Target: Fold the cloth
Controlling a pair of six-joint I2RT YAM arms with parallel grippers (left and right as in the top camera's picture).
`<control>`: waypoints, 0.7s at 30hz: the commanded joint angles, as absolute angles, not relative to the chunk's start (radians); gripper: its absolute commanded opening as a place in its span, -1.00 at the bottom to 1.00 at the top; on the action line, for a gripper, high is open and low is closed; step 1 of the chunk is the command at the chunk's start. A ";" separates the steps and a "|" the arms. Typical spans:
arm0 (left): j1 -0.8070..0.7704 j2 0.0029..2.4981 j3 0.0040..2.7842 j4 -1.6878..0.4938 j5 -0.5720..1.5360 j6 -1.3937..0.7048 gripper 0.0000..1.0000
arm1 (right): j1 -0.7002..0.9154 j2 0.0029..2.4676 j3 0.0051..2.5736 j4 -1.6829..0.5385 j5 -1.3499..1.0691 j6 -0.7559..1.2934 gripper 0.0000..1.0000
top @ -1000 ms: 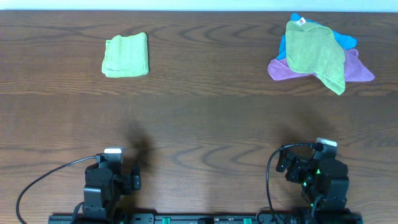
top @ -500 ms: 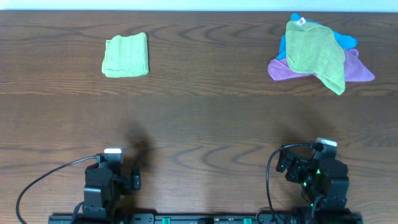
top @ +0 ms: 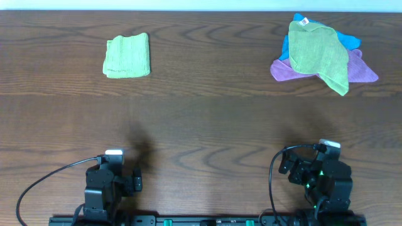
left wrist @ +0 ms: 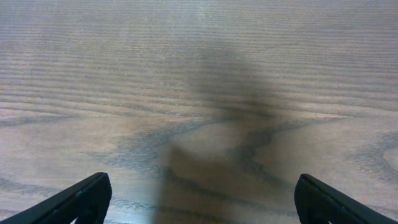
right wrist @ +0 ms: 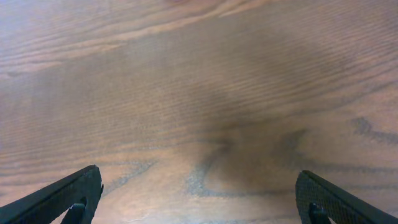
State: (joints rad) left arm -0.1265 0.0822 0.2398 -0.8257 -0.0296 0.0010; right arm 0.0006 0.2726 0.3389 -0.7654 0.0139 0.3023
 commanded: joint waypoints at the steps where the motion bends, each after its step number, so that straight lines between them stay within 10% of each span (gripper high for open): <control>1: -0.130 0.071 0.231 -0.893 -0.033 0.015 0.90 | 0.008 0.268 0.338 -0.781 0.010 0.291 0.98; 10: -0.130 0.071 0.231 -0.893 -0.033 0.015 0.90 | -0.008 0.394 0.348 -0.481 -0.147 0.352 0.99; 21: -0.130 0.071 0.231 -0.893 -0.033 0.015 0.90 | -0.288 1.111 0.742 -0.144 -0.258 0.670 0.98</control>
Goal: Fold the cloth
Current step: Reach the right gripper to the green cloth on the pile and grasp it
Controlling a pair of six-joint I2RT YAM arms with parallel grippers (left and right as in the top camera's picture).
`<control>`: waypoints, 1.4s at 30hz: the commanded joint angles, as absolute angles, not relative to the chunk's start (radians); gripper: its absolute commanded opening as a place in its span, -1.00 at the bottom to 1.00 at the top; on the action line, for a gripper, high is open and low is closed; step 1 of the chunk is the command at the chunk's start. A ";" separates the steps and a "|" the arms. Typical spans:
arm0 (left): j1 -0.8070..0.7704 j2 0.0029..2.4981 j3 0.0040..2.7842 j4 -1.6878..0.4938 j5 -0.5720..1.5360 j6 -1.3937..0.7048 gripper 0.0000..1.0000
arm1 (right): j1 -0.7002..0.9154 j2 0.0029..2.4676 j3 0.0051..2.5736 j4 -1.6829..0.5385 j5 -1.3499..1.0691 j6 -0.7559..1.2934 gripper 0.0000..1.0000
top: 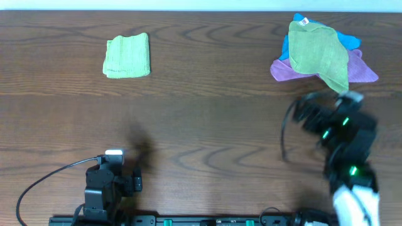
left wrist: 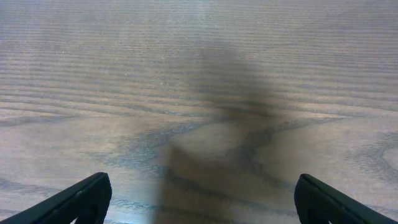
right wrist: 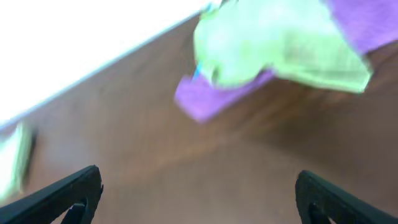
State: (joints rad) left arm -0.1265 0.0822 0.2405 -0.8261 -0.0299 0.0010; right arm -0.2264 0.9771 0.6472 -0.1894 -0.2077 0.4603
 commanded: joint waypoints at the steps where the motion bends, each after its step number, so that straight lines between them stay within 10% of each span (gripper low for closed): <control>1: -0.130 0.071 0.231 -0.893 -0.033 0.015 0.90 | -0.301 1.171 0.770 -0.110 -0.264 0.765 0.99; 17: -0.130 0.071 0.231 -0.893 -0.033 0.015 0.90 | -0.315 1.867 0.805 0.767 -0.530 1.432 0.99; 42: -0.130 0.071 0.231 -0.893 -0.033 0.015 0.90 | -0.377 1.864 0.808 0.580 -0.583 1.261 0.98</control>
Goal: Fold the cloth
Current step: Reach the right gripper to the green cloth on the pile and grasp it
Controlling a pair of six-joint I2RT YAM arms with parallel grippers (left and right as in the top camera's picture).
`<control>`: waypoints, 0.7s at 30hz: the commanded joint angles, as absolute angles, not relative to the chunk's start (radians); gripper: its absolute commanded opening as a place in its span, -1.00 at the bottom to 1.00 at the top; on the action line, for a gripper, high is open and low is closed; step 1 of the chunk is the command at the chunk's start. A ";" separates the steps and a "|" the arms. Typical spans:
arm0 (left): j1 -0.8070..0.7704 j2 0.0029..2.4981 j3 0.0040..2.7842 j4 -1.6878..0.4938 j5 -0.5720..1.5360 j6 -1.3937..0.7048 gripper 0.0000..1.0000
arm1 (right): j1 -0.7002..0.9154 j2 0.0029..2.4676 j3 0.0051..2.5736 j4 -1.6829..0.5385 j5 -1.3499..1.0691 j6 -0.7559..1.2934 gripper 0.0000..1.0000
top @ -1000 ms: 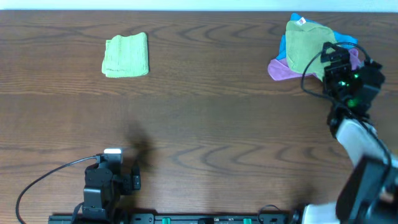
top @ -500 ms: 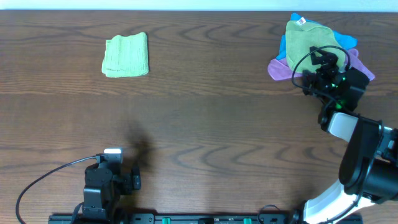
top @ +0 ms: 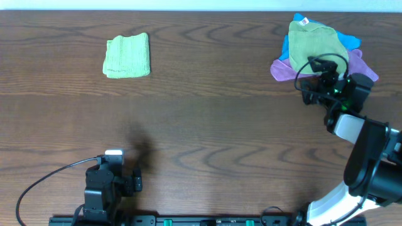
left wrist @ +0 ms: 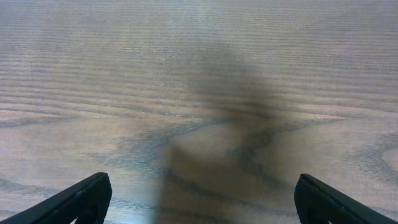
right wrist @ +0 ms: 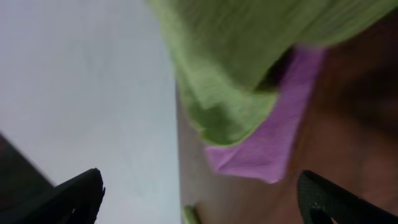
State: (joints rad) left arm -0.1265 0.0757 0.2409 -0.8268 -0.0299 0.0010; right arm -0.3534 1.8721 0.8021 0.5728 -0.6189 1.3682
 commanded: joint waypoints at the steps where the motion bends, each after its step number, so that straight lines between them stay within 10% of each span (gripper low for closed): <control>1: -0.130 0.071 0.231 -0.893 -0.033 0.015 0.90 | -0.384 1.864 0.818 0.588 -0.584 1.225 0.98; 21: -0.130 0.071 0.231 -0.893 -0.033 0.015 0.90 | -0.368 1.952 0.968 0.603 -0.633 1.222 0.99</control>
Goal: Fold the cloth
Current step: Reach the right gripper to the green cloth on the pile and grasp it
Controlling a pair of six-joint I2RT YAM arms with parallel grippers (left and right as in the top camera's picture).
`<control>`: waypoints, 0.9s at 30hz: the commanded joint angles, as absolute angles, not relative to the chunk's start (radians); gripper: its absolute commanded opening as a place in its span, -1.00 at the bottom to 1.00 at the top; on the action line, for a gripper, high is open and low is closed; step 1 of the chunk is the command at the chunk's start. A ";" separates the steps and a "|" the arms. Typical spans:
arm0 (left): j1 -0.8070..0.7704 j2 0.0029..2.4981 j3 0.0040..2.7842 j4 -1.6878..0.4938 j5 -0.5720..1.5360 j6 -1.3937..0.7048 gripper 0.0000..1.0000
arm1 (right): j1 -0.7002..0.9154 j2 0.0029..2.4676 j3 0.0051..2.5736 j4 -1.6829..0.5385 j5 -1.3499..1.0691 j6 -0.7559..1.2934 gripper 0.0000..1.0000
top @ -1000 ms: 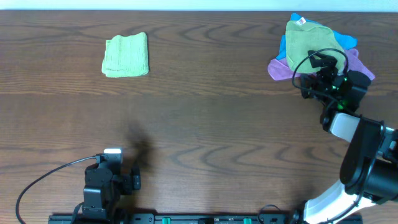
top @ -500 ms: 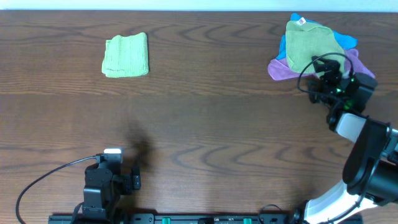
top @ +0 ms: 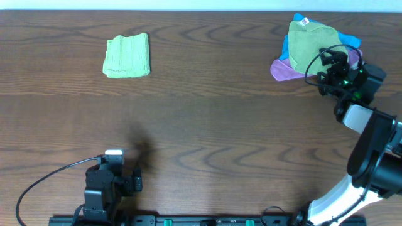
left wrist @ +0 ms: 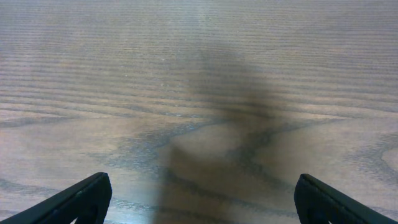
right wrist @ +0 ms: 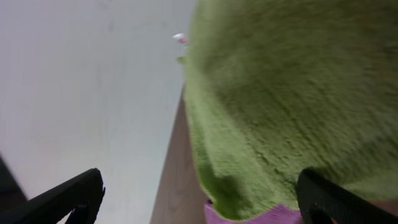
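An unfolded green cloth [top: 306, 45] tops a pile at the table's far right, over a purple cloth [top: 284, 70] and a blue cloth [top: 349, 40]. My right gripper [top: 333, 63] hangs over the green cloth's right part, open. The right wrist view fills with that green cloth [right wrist: 292, 99], a purple strip [right wrist: 249, 214] below it, and the fingertips [right wrist: 68, 198] spread wide with nothing between them. My left gripper [top: 113, 164] rests open near the front edge; in its wrist view the gripper [left wrist: 199, 199] sees only bare wood.
A folded green cloth [top: 127, 56] lies at the far left of the wooden table [top: 201, 125]. The table's far edge meets a white wall [right wrist: 81, 81] just behind the pile. A black cable [top: 50, 179] trails from the left arm.
My right gripper has moved a little farther back and right, further over the green cloth, which now fills its wrist view. The left arm is unchanged.
Both grippers rested open near the front edge. Then my right arm was raised and stretched toward the cloth pile, open. Later it hovered at the pile's near edge, and now it is over the green cloth. The left arm never moved.
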State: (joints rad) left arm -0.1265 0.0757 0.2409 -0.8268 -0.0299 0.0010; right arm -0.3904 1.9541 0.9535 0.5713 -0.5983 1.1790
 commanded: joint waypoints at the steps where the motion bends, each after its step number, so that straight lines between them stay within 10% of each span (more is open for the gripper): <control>1: -0.130 0.071 0.231 -0.893 -0.033 0.015 0.91 | -0.364 1.947 0.969 0.626 -0.633 1.250 0.98; 15: -0.130 0.071 0.231 -0.893 -0.033 0.015 0.90 | -0.267 1.919 0.968 0.479 -0.712 1.411 0.98; 27: -0.130 0.071 0.231 -0.893 -0.033 0.016 0.90 | -0.343 1.919 0.969 0.420 -0.564 1.110 0.98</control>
State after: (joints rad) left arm -0.1265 0.0757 0.2409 -0.8268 -0.0299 0.0010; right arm -0.3206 1.9430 0.9611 0.4072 -0.6094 1.1919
